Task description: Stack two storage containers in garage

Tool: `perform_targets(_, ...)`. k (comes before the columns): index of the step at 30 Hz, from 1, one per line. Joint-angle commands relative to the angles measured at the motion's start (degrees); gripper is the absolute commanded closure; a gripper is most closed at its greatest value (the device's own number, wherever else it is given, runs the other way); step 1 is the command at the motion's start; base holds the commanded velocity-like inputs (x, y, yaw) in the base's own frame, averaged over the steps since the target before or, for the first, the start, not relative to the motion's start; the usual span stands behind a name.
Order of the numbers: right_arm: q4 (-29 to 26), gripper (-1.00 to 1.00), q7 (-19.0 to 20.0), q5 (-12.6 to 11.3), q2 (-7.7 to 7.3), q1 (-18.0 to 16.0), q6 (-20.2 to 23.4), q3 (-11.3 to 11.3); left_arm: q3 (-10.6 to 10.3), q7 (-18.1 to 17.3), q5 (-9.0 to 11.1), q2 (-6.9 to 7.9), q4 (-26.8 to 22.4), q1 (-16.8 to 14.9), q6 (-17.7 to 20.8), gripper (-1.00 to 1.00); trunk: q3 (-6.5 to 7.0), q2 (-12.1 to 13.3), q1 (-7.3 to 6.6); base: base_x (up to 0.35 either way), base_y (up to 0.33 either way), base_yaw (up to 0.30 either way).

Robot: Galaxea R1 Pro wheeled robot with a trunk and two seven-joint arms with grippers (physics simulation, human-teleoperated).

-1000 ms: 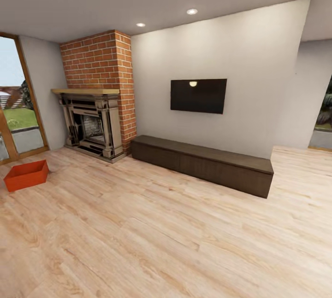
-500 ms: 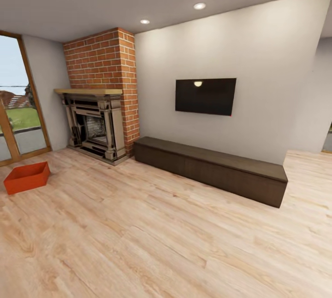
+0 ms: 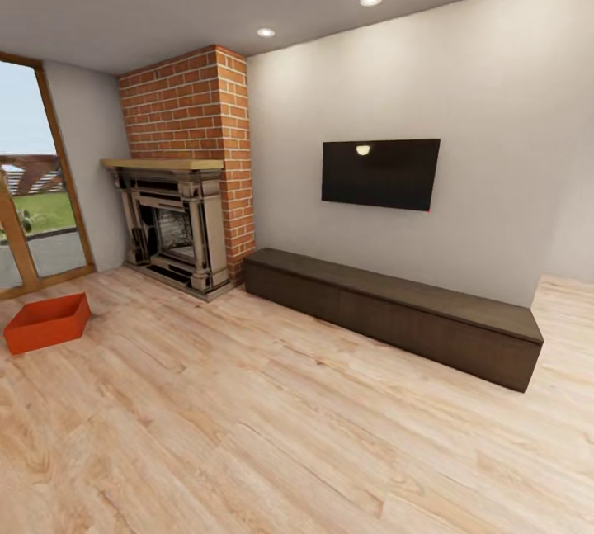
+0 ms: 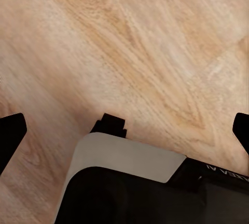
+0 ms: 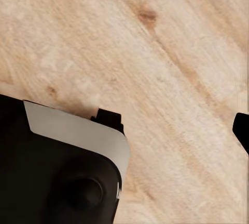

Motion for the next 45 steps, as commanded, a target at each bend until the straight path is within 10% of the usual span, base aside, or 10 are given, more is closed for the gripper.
perform_targets(1, 0.14, -1.0, -0.06, -0.04, -0.02, -0.06, -0.3, 0.2, 0.06, 0.16, 0.22, -0.02, -0.02, -0.04, -0.05, -1.0, -0.07, -0.03, 0.03, 0.321, 0.0, 0.252)
perform_targets(45, 0.14, -1.0, 0.01, -0.5, -0.15, -0.06, -0.42, -0.06, 0.07, 0.16, 0.12, -0.02, -0.06, -0.04, -0.31, -1.0, -0.07, -0.03, 0.03, 0.269, 0.0, 0.273)
